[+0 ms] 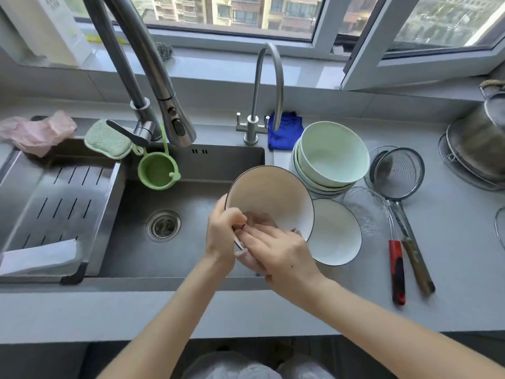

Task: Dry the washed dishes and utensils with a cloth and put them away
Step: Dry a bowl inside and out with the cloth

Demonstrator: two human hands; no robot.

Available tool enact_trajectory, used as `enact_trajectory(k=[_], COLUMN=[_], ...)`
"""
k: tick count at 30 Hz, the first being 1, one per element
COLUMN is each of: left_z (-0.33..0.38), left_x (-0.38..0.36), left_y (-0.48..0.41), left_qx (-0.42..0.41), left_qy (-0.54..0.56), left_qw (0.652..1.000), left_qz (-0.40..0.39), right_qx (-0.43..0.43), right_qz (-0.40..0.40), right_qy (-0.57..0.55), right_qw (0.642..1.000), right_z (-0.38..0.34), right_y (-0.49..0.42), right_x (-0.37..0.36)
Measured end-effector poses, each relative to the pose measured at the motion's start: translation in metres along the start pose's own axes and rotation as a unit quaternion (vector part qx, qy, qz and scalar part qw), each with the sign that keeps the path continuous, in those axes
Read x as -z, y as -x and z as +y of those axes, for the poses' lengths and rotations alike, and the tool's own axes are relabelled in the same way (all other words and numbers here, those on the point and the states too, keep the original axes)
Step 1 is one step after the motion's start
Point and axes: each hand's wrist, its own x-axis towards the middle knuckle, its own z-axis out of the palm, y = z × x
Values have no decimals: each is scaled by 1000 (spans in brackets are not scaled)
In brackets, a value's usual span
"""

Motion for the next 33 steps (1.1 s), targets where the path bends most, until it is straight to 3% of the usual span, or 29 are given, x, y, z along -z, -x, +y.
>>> enact_trajectory(k=[2,5,7,11,14,17,19,21,23,25,28,30,33], left_z=[24,61,68,20,-3,26,50,64,62,37,9,12,28], left_x=[3,2,2,-9,-16,-8,-3,-2,-6,-12,-20,-20,-16], left_y=[-8,-27,-29,-17,-10,-16,-26,-30,-27,-19,-2,-8,-18], left_qx=[28,94,120,44,15,104,141,154,150,86,-15,-11,54], left_qy=[-113,-280,-273,-86,4,-116,-230,-269,-220,-175,-145,-170,-229], left_qw=[991,939,933,991,1000,987,954,937,955,980,986,980,970], left_qz=[-65,-177,-202,-96,5,-47,-128,-161,-132,-49,84,102,62], right_qx=[73,166,156,9,-62,30,124,172,185,153,104,95,133], right_qz=[-14,-32,-24,37,29,-28,-54,-73,-79,-54,-45,-45,3], right_qy=[26,69,87,13,-23,-28,25,77,119,121,119,150,146], right_qw=[997,983,984,999,997,999,990,979,972,979,986,983,980], right_z=[13,30,35,22,6,21,37,46,50,47,38,37,44], right_y=[6,8,1,-13,-13,-1,7,6,0,-7,-7,-4,-4], right_x=[10,23,24,11,-3,7,20,27,31,31,25,26,46])
